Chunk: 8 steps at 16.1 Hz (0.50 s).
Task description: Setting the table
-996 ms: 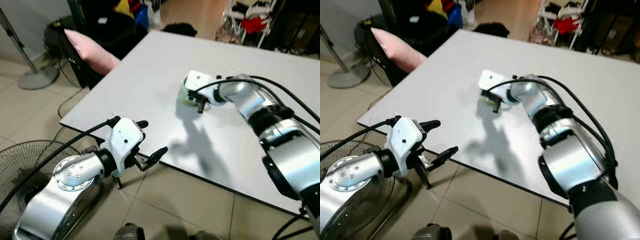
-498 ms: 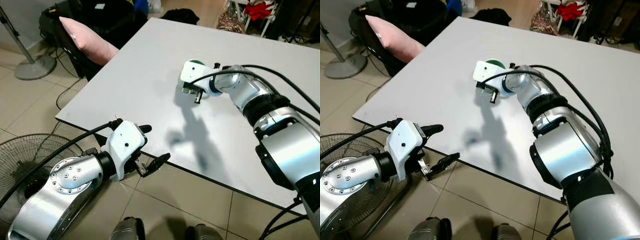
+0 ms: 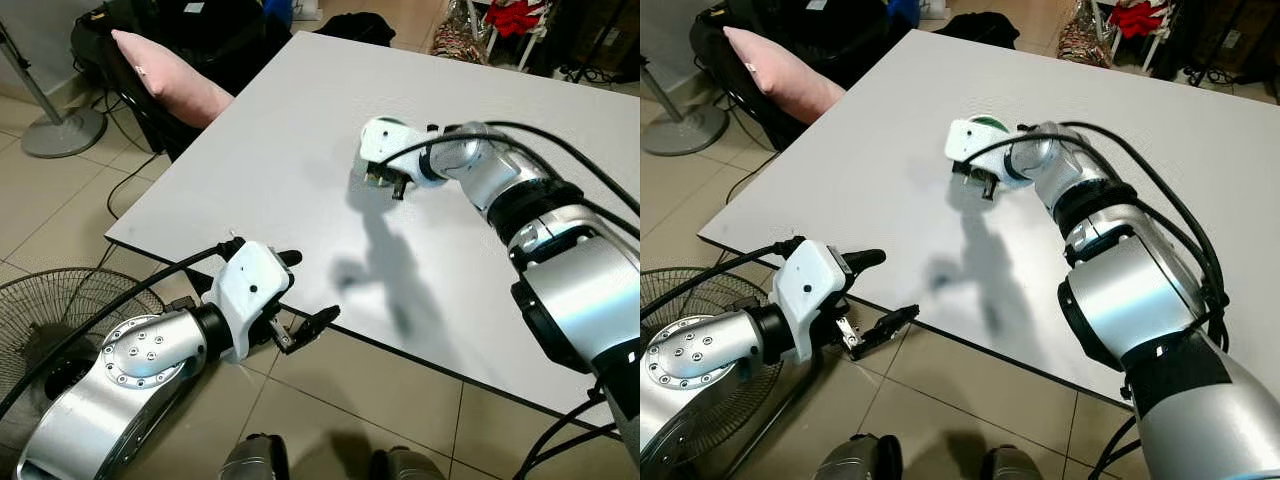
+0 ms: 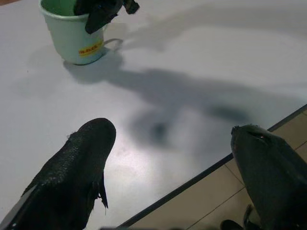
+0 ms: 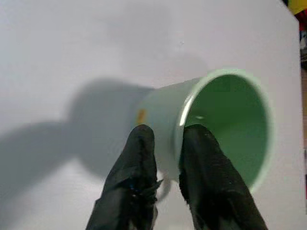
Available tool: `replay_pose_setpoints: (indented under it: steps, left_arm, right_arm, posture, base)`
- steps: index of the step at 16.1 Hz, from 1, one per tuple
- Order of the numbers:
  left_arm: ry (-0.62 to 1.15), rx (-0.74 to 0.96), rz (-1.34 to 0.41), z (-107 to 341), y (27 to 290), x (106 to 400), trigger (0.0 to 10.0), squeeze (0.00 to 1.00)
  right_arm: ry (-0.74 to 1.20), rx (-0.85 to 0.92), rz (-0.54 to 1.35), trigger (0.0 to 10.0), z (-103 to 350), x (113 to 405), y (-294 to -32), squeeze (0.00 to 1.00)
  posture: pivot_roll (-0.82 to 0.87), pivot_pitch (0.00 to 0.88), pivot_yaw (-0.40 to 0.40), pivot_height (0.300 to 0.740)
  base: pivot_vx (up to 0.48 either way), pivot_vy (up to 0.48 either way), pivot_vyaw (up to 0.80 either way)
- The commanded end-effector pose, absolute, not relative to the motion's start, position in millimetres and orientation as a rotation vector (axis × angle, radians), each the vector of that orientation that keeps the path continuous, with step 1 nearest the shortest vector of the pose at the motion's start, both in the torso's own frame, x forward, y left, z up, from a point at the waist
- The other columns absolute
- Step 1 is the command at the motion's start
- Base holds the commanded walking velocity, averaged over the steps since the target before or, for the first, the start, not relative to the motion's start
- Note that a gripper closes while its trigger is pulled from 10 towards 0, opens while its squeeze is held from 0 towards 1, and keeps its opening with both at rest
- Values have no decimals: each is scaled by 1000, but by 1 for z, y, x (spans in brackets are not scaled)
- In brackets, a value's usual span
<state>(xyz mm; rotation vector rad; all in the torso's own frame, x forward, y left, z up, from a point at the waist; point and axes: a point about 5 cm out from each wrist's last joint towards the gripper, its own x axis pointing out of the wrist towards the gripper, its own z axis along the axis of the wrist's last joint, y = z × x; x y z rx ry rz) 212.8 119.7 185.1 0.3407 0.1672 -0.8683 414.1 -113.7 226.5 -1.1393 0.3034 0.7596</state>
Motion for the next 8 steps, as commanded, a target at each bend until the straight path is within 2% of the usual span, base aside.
replay_pose_setpoints:
  steps: [1,8]
  left_arm:
    - [154,348,-869,188,119,212,10000,0]
    - [116,361,-846,192,122,222,10000,0]
  right_arm:
    - [281,-1152,769,10000,237,415,-111,1000]
    - [202,-1171,731,10000,269,419,-118,1000]
  posture:
    - [-24,129,14,740]
    - [-33,66,27,740]
  base:
    - [0,0,0]
    - [0,0,0]
